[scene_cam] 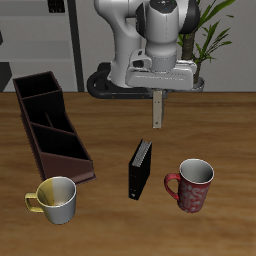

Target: Place the yellow book into the right desk caddy's right compartment

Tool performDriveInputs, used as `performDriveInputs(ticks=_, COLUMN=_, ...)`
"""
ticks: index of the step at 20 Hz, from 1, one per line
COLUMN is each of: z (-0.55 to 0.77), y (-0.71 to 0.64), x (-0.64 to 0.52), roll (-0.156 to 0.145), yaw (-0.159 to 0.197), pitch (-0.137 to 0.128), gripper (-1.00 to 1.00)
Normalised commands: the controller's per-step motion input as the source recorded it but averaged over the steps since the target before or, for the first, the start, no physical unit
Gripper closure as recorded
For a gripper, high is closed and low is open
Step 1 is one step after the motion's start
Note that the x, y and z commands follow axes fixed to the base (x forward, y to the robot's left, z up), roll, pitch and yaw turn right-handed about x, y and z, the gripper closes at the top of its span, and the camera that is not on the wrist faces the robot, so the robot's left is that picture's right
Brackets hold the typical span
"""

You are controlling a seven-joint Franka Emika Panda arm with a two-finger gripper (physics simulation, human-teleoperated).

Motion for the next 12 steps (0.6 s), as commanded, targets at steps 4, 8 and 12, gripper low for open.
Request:
performDriveInputs(ticks=4, z=0.25, y=-0.53, x=-0.04, roll=0.010, yaw=0.015, pitch=-0.016, gripper=1.00)
performDriveInputs(ticks=8, z=0.13, y=-0.72, x=-0.06, roll=-0.073, yaw=-0.007, pitch=-0.003, gripper=1.00)
performDriveInputs(ticks=12, z=0.18, y=-0.63, x=-0.09, roll=-0.099, yaw=-0.061, pitch=-0.019, gripper=1.00)
